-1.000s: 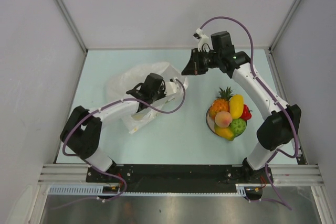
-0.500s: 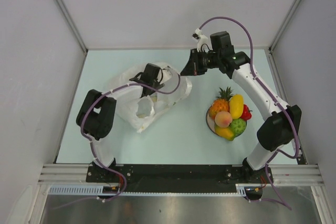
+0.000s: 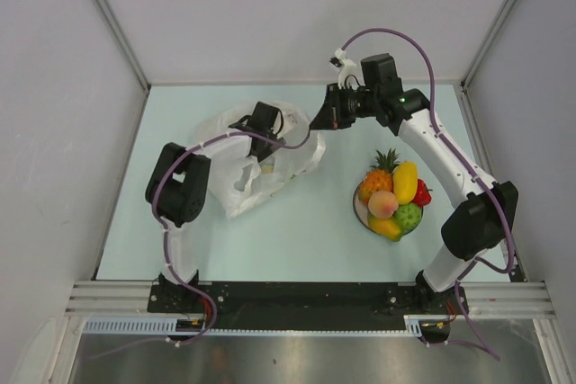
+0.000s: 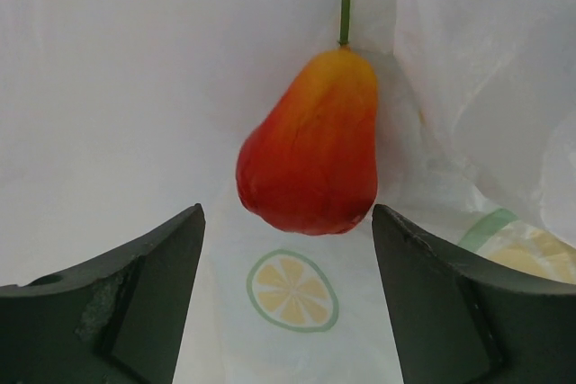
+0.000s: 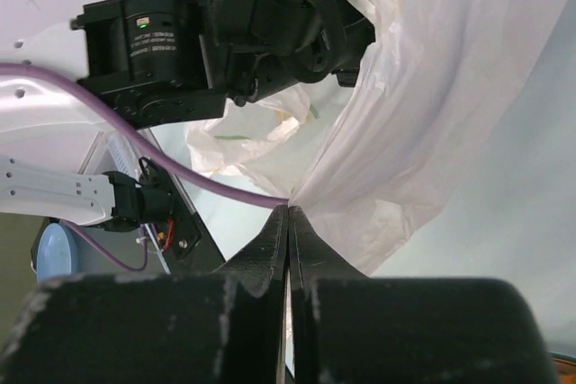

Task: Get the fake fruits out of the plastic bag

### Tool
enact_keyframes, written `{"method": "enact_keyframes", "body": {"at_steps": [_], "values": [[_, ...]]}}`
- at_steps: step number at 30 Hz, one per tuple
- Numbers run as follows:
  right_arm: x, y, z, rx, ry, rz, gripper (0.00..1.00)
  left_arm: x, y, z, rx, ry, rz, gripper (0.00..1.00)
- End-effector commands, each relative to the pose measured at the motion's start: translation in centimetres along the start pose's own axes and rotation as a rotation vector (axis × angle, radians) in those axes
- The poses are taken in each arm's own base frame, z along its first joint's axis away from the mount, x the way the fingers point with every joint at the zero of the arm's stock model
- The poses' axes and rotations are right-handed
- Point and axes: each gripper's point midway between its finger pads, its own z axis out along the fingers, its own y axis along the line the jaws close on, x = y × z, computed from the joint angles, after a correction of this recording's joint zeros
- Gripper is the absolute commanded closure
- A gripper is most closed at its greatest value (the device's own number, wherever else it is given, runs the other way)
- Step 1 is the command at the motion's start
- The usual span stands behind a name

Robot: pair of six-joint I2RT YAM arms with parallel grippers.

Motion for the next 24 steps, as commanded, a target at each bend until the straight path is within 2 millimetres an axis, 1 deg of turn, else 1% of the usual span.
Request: {"method": "enact_keyframes", "body": {"at_steps": [1, 3, 4, 6, 9, 10, 11, 12, 14, 15, 16, 17, 18, 19, 20, 21, 22, 23, 24], "values": [[-0.9, 1.1, -0.9, -0.012, -0.035, -0.047, 1.00, -0.8, 1.5, 0.8, -0.024, -0.002, -0.045, 0.19], [-0.7, 1.0, -0.8, -0.008, -0.029, -0.043, 1.00, -1.0, 2.0, 1.2, -0.032, -0.001, -0.045, 0.19], [-0.8, 1.0, -0.7, -0.008, -0.030, -0.045, 1.00, -0.8, 1.8, 1.7, -0.026, 0.008, -0.042, 0.19], [-0.8, 0.8, -0.6, -0.006, -0.028, -0.043, 1.00, -1.0, 1.8, 2.2, -0.021, 0.002, -0.035, 0.22], [-0.8, 0.8, -0.5, -0.004, -0.027, -0.046, 1.00, -1.8, 1.7, 2.2, -0.004, -0.026, -0.032, 0.33], [-0.8, 0.7, -0.4, -0.001, -0.027, -0.046, 1.00, -2.0, 1.7, 2.1, 0.002, -0.034, -0.035, 0.40], [-0.9, 0.6, -0.4, 0.001, -0.027, -0.046, 1.00, -2.1, 1.9, 1.7, 0.006, -0.039, -0.037, 0.44], [-0.8, 0.4, -0.3, 0.007, -0.026, -0.045, 1.00, -2.6, 1.7, 1.4, 0.028, -0.059, -0.045, 0.50], [-1.0, 0.0, -0.3, 0.018, -0.031, -0.042, 1.00, -3.3, 1.8, -0.2, 0.065, -0.081, -0.061, 0.57], [-1.1, -0.2, -0.3, 0.021, -0.032, -0.038, 1.00, -3.8, 1.5, -0.9, 0.100, -0.108, -0.067, 0.63], [-1.2, -0.6, -0.1, 0.026, -0.031, -0.028, 1.00, -3.7, 1.3, -1.7, 0.119, -0.110, -0.071, 0.64], [-1.3, -1.0, -0.1, 0.034, -0.032, -0.020, 1.00, -4.3, 1.9, -3.4, 0.121, -0.141, -0.087, 0.67], [-1.5, -1.1, 0.0, 0.034, -0.036, -0.020, 1.00, -4.5, 1.7, -4.3, 0.152, -0.163, -0.091, 0.71], [-1.5, -1.6, 0.3, 0.038, -0.030, -0.010, 1.00, -4.4, 1.7, -5.1, 0.161, -0.169, -0.100, 0.74], [-1.6, -1.8, 0.4, 0.037, -0.031, -0.006, 1.00, -4.4, 2.1, -6.6, 0.159, -0.191, -0.114, 0.76], [-1.7, -1.9, 0.5, 0.037, -0.031, -0.005, 1.00, -4.5, 1.8, -7.1, 0.178, -0.209, -0.115, 0.76], [-1.5, -2.1, 0.9, 0.036, -0.023, 0.000, 1.00, -4.4, 1.5, -7.5, 0.191, -0.219, -0.110, 0.73], [-1.7, -2.1, 1.0, 0.034, -0.026, -0.003, 1.00, -4.3, 1.2, -7.8, 0.201, -0.226, -0.104, 0.66], [-1.7, -2.1, 1.1, 0.031, -0.024, -0.001, 1.00, -4.4, 1.0, -7.7, 0.208, -0.233, -0.095, 0.46]]}}
